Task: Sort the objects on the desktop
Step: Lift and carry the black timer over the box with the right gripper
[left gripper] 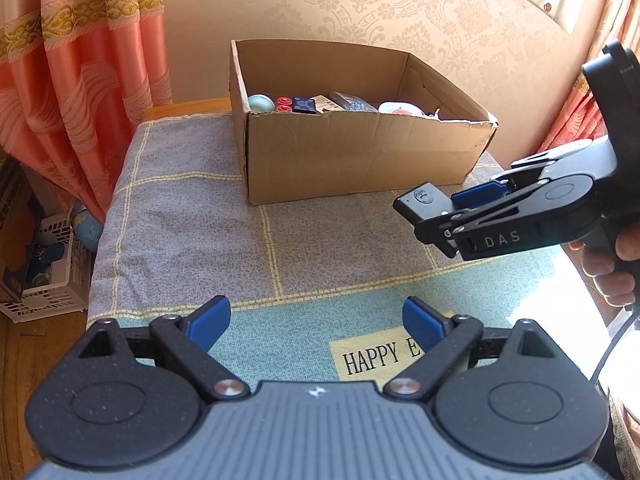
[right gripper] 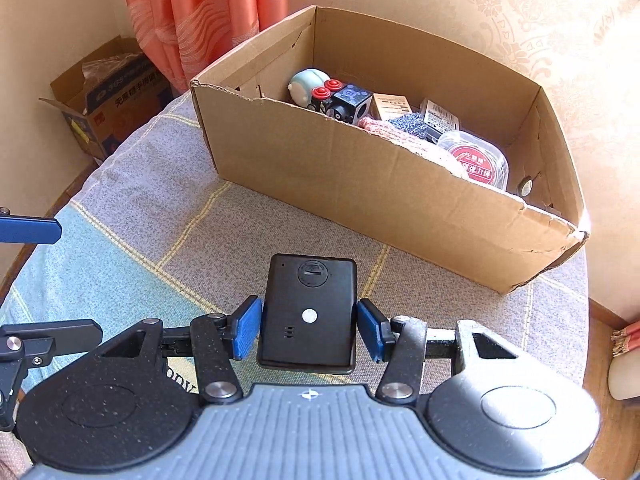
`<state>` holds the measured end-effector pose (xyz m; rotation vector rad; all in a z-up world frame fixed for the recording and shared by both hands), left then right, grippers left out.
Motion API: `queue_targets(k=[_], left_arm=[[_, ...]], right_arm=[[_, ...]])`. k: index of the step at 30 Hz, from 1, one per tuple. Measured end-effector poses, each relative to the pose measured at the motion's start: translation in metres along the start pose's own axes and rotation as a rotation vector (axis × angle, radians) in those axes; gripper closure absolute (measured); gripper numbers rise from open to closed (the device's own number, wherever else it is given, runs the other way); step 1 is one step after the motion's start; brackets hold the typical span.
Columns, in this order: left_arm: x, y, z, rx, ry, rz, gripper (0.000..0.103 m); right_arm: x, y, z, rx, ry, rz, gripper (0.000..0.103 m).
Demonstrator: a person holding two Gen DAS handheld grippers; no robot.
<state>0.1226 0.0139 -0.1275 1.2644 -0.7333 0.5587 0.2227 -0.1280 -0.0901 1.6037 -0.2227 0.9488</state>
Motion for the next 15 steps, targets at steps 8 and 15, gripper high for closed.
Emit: queue_targets(k=[8, 15], left_arm=[[0.004, 0.007, 0.017, -0.010, -0.041, 0.008, 0.010], [0.012, 0.014, 0.030, -0.012, -0.063, 0.033, 0.010]], right_arm=[[0.014, 0.033, 0.016, -0.015, -0.007, 0.050, 0.046], [0.034, 0.058, 0.031, -0.042, 0.021, 0.111, 0.046]])
Point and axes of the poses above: each gripper's, at about its wrist camera, not at the fingertips, and y roughly against the way its jaws point, z to its right, x to its top, the point moved 5 cm from there along -y, roughly the way its jaws point, and after that the axes turned 11 degrees about z, right-handed, at the moved point
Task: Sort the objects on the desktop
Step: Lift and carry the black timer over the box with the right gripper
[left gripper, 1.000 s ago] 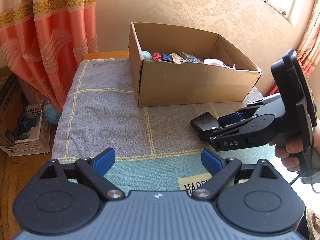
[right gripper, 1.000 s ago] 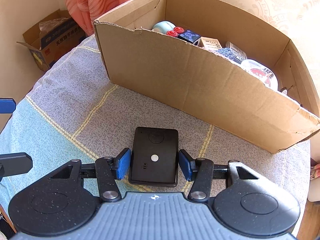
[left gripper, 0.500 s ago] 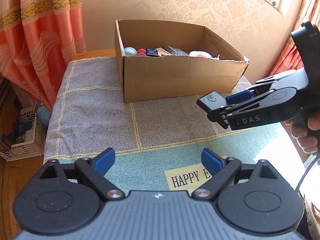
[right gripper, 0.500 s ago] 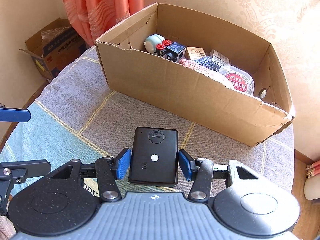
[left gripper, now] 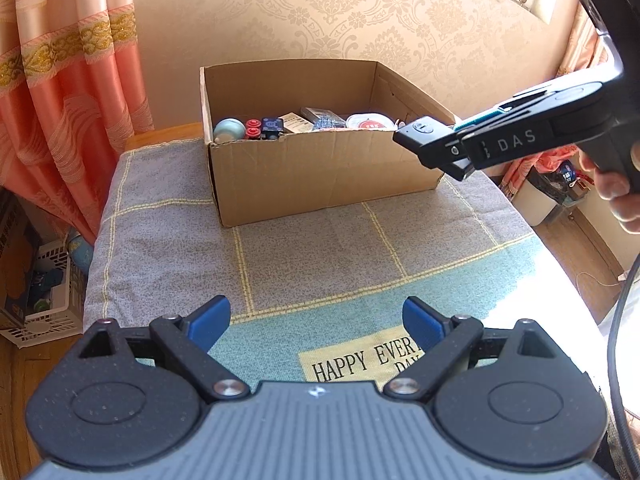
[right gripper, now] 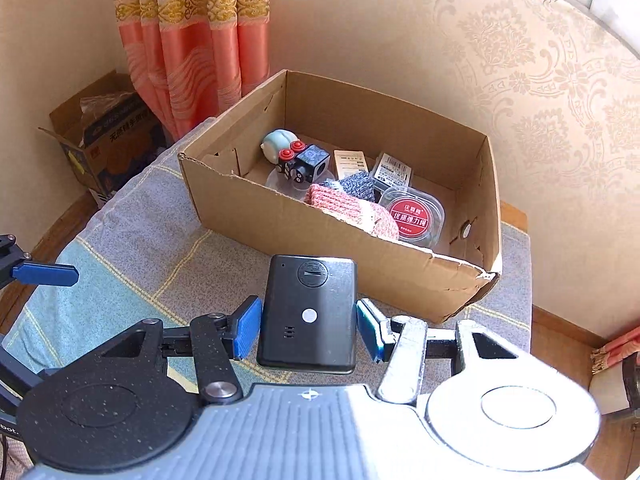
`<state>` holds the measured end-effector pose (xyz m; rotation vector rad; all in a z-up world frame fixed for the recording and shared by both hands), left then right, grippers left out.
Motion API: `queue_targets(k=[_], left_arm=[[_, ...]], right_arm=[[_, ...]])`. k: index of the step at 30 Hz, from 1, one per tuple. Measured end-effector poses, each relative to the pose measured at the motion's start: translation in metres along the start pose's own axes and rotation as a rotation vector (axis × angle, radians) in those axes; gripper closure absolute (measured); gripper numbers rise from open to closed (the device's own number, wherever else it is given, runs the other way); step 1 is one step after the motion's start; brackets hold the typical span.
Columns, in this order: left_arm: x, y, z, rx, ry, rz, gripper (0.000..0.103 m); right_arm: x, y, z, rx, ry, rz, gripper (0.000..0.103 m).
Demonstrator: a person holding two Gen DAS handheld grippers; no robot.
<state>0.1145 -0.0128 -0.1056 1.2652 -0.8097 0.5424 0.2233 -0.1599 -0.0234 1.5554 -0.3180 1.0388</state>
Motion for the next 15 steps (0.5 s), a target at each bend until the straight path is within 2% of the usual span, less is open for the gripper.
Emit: queue_targets(k=[5, 7, 13, 15], left_arm=[[0.005, 0.001, 0.001, -0.003, -0.003, 0.015, 0.010], [0.007, -0.001, 0.000, -0.006, 0.004, 0.010, 0.010], [0.007, -0.008, 0.002, -0.020, 0.017, 0.007, 0.010], [0.004, -0.010, 0.004, -0.036, 0.007, 0.001, 0.010]], right_arm=[[0.023, 0.004, 0.015, -0.022, 0.014, 0.040, 0.046], [0.032, 0.002, 0.022, -0.032, 0.021, 0.047, 0.055], [0.049, -0.018, 0.044, -0.065, 0.020, 0.031, 0.055], [0.047, -0.017, 0.049, -0.042, -0.014, 0.031, 0.055]])
Point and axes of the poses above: each gripper's, at about its wrist camera, not at the fingertips, and y roughly against the way its jaws point, z to its right, x to its top, the point moved 5 cm from there along -y, roughly the way its jaws point, and after that the axes turned 11 degrees about z, right-handed, at the moved point
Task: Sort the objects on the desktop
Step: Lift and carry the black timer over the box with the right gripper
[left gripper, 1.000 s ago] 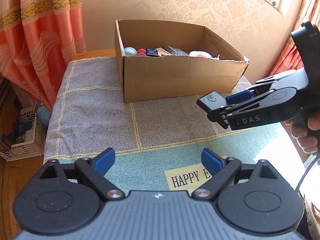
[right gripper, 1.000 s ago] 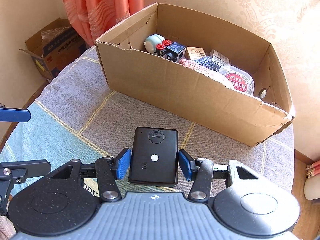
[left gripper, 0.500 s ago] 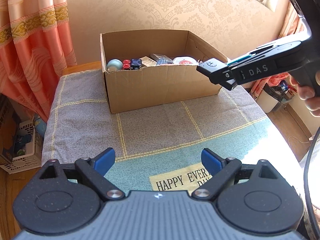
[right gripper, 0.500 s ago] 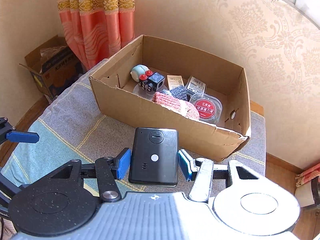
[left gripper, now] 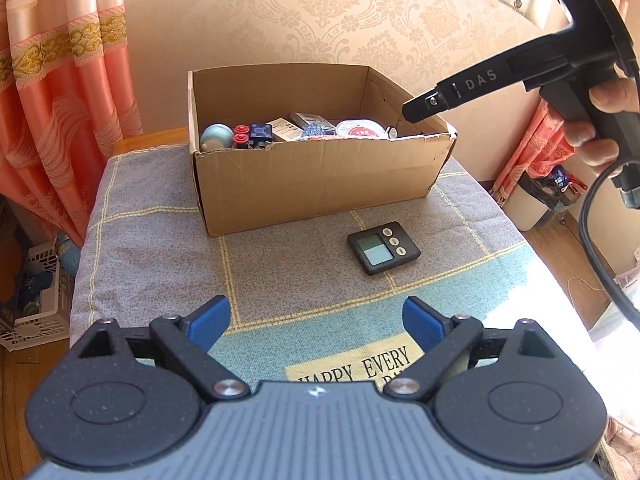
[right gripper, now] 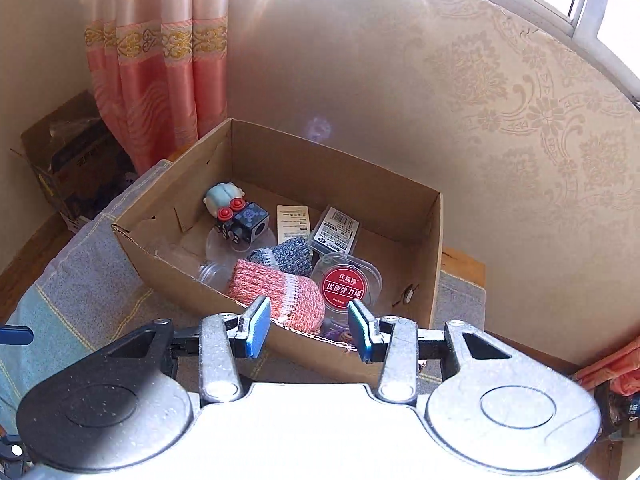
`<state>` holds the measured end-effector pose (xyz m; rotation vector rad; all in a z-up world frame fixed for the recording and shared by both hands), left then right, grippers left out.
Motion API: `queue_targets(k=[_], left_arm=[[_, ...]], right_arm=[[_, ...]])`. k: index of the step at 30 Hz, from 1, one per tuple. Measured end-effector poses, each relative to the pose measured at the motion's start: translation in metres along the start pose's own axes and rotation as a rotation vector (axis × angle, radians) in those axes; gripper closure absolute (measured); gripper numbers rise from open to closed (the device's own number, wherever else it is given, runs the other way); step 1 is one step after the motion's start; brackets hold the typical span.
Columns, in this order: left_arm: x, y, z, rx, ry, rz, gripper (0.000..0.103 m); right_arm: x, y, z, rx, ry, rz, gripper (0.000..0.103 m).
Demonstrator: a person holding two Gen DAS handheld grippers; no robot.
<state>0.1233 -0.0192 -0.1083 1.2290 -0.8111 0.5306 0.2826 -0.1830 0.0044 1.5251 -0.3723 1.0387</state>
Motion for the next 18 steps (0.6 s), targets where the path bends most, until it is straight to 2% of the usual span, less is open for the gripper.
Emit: queue_targets(k=[2, 3, 4, 7, 11, 15, 18], left_arm=[[-0.004, -0.005, 0.000, 0.000, -0.009, -0.014, 0.010], [-0.005, -0.008, 0.000, 0.006, -0.013, -0.023, 0.010], [-0.007, -0.010, 0.000, 0.013, -0.016, -0.033, 0.010], [-0.010, -0.014, -0.001, 0.024, -0.017, -0.051, 0.010], [-0.012, -0.016, -0.004, 0.025, -0.011, -0.060, 0.010], [-0.016, -0.019, -0.008, 0.044, -0.014, -0.076, 0.010], [-0.018, -0.020, -0.010, 0.042, -0.006, -0.080, 0.010]], right_arm=[[-0.011, 0.007, -0.004, 0.053, -0.009, -0.002, 0.053], [-0.020, 0.008, -0.009, 0.077, 0.006, -0.010, 0.049], [-0.029, 0.007, -0.014, 0.087, 0.026, -0.026, 0.044], [-0.058, -0.004, -0.026, 0.095, 0.078, -0.084, 0.042], [-0.098, -0.033, -0.029, 0.077, -0.055, -0.190, 0.030], [-0.119, -0.053, -0.031, 0.049, -0.179, -0.213, 0.019], [-0.125, -0.063, -0.037, 0.038, -0.225, -0.229, 0.019]])
Point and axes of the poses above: each gripper's, at about its wrist camera, not at the fingertips, and y roughly against the way its jaws point, z to its right, x to its top, the point moved 5 cm from there along -y, roughly the way its jaws point, and after that the axes turned 11 degrees about z, right-handed, at the moved point
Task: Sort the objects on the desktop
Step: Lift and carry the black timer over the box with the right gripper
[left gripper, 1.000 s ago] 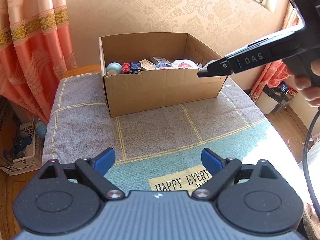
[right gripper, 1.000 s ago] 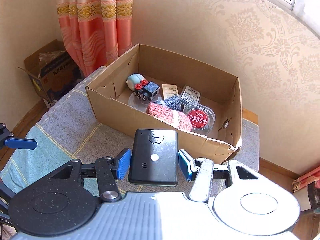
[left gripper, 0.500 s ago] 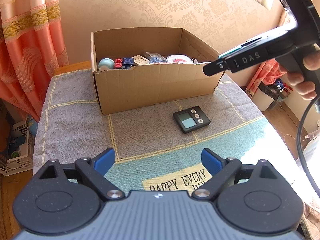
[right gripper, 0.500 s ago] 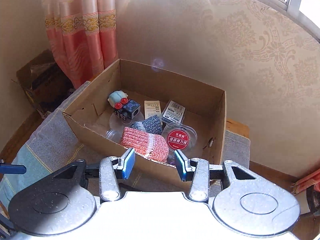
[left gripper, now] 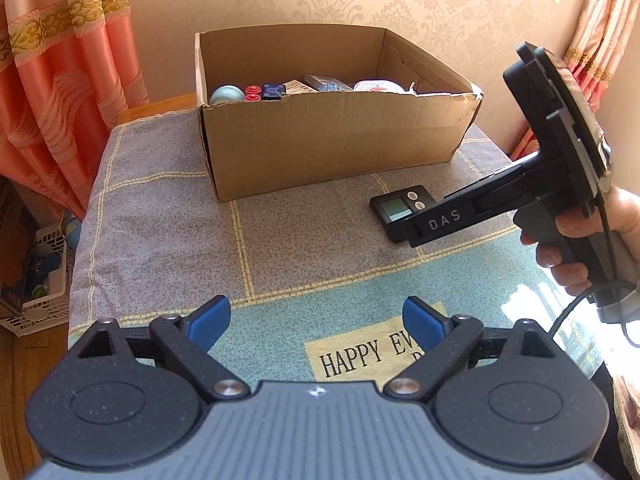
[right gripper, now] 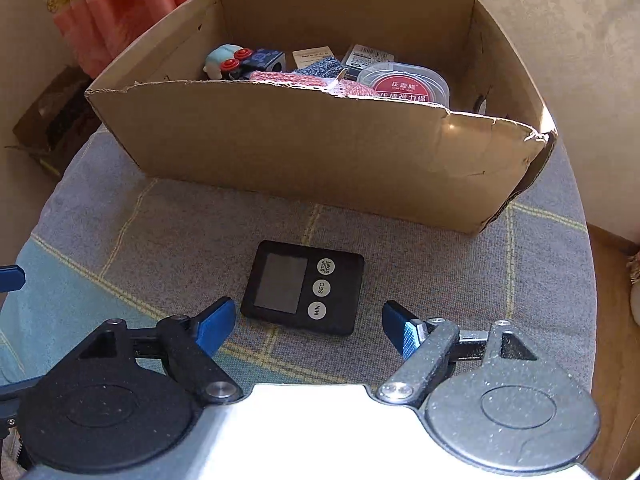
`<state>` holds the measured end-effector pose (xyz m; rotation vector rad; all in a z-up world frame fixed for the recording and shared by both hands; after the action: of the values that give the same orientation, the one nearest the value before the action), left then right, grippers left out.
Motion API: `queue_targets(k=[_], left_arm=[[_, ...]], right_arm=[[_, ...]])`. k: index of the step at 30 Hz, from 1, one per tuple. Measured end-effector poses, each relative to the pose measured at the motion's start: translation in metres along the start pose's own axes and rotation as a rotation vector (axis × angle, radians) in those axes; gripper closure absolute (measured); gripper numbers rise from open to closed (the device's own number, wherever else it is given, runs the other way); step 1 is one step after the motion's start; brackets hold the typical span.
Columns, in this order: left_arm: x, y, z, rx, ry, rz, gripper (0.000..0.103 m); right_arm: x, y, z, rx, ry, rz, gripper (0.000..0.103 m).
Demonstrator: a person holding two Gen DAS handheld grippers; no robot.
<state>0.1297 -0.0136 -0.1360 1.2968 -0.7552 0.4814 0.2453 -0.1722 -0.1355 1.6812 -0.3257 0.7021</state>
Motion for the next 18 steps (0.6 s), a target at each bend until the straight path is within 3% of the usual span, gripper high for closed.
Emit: queue_targets(k=[10, 13, 18], left_arm=[[-0.004, -0.002, -0.004, 0.003, 0.021, -0.008, 0.010], [-0.005, -0.003, -0.005, -0.003, 0.026, -0.008, 0.010], [-0.006, -0.003, -0.006, 0.000, 0.027, -0.007, 0.010]], right_arm=[[0.005, -0.022, -0.017, -0.110, 0.043, 0.020, 0.021], [0.005, -0.020, -0.019, -0.112, 0.043, 0.026, 0.028], [0.004, -0.018, -0.019, -0.110, 0.058, 0.011, 0.028]])
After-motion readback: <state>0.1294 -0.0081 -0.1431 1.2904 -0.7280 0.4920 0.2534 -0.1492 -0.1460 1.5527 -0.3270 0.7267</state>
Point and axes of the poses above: each gripper's, at about its wrist camera, not at the fingertips, and y roughly against the way its jaws point, z to its right, x to its top, the point moved 5 cm from there along -y, roughly the way its jaws point, and after that the axes turned 11 degrees about z, right-handed, at the moved point
